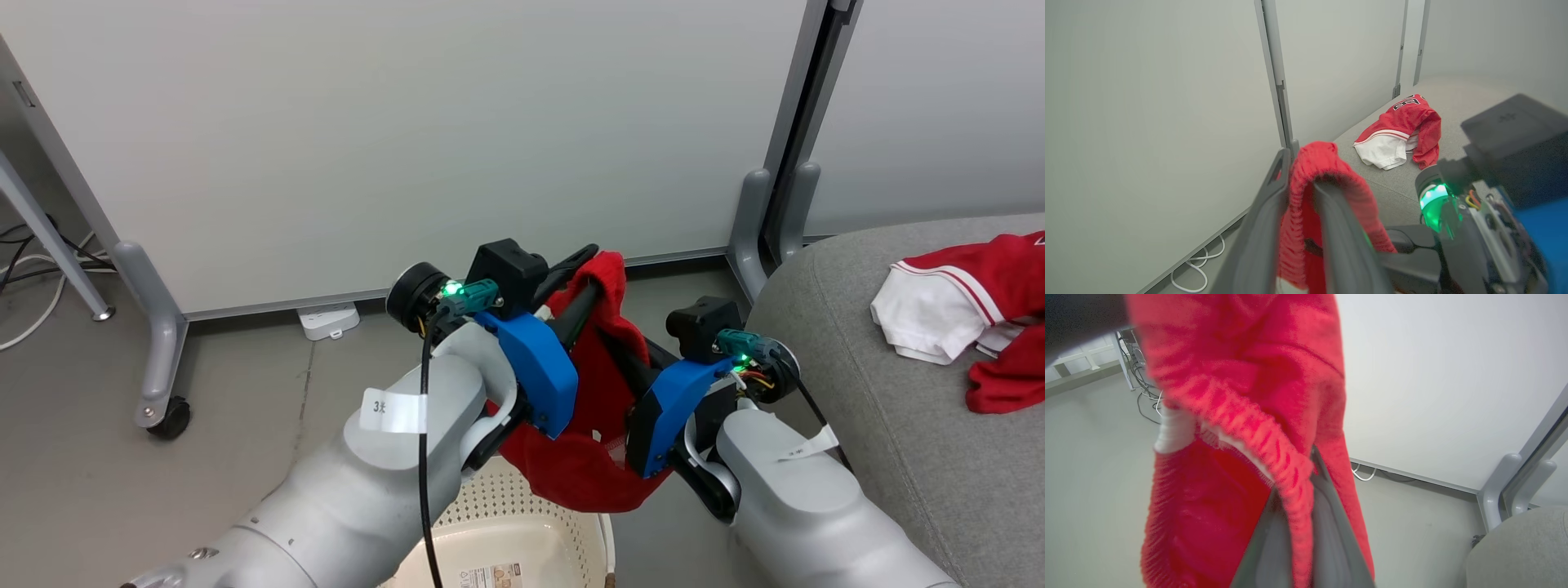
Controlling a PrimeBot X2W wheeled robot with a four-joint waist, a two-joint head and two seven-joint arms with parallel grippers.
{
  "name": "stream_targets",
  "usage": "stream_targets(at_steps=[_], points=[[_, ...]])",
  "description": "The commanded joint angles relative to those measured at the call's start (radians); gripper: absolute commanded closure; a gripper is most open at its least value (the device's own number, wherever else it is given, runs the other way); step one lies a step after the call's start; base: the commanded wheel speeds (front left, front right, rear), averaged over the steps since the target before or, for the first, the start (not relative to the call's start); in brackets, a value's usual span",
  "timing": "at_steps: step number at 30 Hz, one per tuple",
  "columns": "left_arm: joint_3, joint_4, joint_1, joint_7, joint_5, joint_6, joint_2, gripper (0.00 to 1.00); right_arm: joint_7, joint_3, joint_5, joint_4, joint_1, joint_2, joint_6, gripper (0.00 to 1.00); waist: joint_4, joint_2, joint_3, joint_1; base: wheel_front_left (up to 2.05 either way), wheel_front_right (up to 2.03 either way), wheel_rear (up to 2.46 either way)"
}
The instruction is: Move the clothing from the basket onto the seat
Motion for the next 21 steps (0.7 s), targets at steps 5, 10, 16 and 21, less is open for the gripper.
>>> stream_targets(at_steps=[5, 10, 16, 21], points=[[0.069, -0.039, 0.090, -0.004, 0.041, 0.014, 0.023, 0.00, -0.022, -0.015, 0.031, -0.008, -0.035, 0.002, 0.000, 1.00, -0.004, 0.0000, 0.006, -0.0001, 0.00, 0.00, 0.00], [0.170, -0.151, 0.218, -0.004, 0.119, 0.026, 0.075, 0.00, -0.030, -0.033, 0.035, -0.015, -0.043, 0.001, 0.000, 1.00, -0.005, 0.0000, 0.012, -0.0001, 0.00, 0.00, 0.00], [0.318, -0.293, 0.407, -0.004, 0.244, 0.041, 0.150, 0.00, -0.034, -0.054, 0.033, -0.031, -0.039, -0.008, 0.000, 1.00, -0.007, 0.0000, 0.017, -0.0001, 0.00, 0.00, 0.00], [0.445, -0.393, 0.549, -0.004, 0.338, 0.041, 0.176, 0.00, -0.034, -0.070, 0.026, -0.043, -0.027, -0.016, 0.000, 1.00, -0.006, 0.0000, 0.015, -0.0001, 0.00, 0.00, 0.00]])
